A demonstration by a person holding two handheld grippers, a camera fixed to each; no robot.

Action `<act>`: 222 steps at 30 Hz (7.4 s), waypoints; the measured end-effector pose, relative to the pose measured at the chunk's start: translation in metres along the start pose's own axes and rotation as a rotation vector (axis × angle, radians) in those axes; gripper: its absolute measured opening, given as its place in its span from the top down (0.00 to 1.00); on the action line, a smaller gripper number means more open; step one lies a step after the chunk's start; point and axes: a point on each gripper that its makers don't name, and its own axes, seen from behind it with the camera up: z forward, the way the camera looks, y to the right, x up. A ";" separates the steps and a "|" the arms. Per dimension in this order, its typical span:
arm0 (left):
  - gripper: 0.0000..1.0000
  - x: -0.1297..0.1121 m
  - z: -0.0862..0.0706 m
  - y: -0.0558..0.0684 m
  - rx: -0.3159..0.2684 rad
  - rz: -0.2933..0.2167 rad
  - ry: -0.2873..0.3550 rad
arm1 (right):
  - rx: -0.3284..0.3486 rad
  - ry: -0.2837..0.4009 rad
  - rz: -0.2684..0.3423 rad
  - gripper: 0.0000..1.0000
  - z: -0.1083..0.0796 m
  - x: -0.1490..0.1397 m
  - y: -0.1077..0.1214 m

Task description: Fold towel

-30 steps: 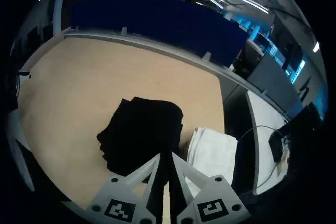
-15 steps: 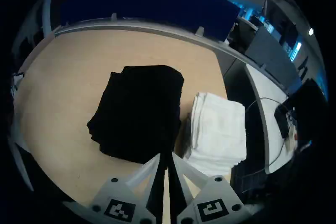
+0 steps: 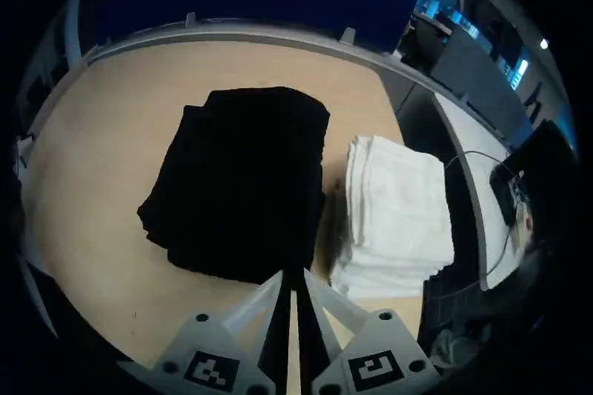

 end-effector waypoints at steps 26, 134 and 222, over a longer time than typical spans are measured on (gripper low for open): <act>0.07 0.003 -0.002 0.000 -0.001 -0.013 0.006 | 0.026 0.108 -0.045 0.02 -0.022 0.041 -0.011; 0.07 0.159 -0.019 -0.030 -0.032 -0.015 0.469 | -0.021 0.875 0.158 0.00 -0.109 0.274 -0.204; 0.07 0.043 0.062 -0.059 0.072 -0.013 0.689 | 0.023 0.941 0.141 0.00 -0.090 0.280 -0.241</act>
